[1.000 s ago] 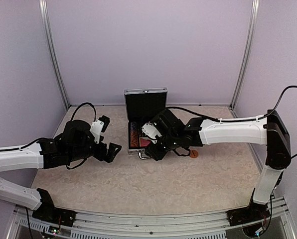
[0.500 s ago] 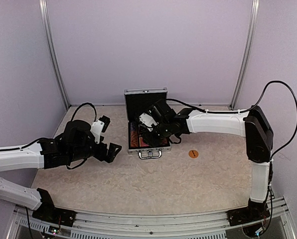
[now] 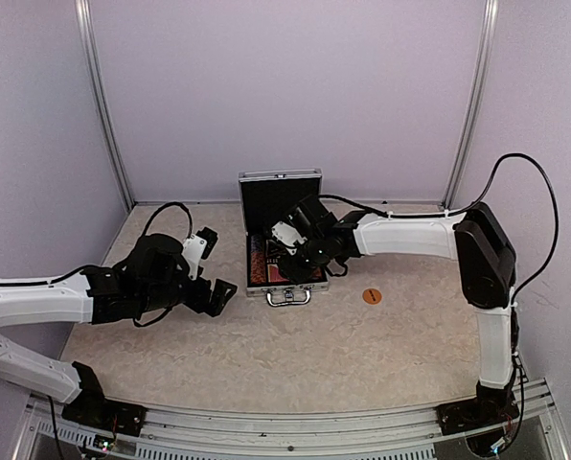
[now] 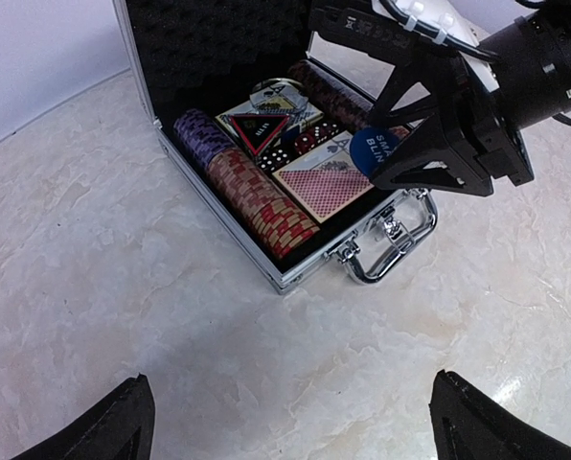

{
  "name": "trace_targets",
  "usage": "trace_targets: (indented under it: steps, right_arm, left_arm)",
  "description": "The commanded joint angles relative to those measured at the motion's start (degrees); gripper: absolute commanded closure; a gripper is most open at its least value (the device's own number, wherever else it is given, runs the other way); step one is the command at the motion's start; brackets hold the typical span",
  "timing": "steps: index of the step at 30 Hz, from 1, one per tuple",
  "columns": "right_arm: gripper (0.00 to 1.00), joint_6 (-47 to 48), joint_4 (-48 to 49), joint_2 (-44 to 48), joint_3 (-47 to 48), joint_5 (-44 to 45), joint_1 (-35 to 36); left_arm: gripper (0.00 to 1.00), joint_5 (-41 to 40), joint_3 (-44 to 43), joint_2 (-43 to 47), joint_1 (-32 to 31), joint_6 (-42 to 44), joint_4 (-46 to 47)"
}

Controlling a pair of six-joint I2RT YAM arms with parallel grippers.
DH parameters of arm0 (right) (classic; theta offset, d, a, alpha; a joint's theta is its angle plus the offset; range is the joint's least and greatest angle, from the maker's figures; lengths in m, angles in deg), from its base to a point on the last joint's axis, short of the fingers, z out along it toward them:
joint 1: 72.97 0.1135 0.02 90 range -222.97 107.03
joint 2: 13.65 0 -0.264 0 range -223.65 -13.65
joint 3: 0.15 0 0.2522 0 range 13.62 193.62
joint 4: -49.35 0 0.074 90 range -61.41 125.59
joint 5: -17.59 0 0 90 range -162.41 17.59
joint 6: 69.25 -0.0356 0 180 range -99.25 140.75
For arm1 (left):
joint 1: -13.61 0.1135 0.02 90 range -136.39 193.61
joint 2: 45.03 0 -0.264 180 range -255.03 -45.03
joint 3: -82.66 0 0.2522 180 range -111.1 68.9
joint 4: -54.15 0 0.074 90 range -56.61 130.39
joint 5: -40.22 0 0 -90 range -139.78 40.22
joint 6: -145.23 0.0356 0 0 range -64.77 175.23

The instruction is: Pack up texas hold em set

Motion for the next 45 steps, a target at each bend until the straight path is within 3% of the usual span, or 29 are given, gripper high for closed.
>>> trace_targets:
  steps: [1,19,32,38,45]
  right_arm:
    - [0.46,0.7,2.8,-2.1,2.3,-0.6,-0.9]
    - [0.44,1.6,4.2,-11.5,10.6,-2.1,-2.0]
    - [0.24,-4.5,6.6,-8.2,7.6,-10.5,-4.5]
    - [0.34,-12.5,12.0,-3.4,0.5,-16.1,-10.2]
    - [0.50,-13.2,10.6,-5.4,0.5,-14.2,-11.4]
  left_arm:
    - [0.01,0.1,-1.0,-0.7,-0.3,0.5,1.9]
    - [0.01,-0.9,-0.7,0.6,-0.3,0.2,0.3]
    - [0.01,-0.5,-0.7,0.6,-0.4,-0.2,0.3]
    - [0.01,-0.3,-0.4,0.4,-0.4,-0.4,0.7]
    - [0.01,0.0,-0.1,-0.4,-0.4,-0.4,1.4]
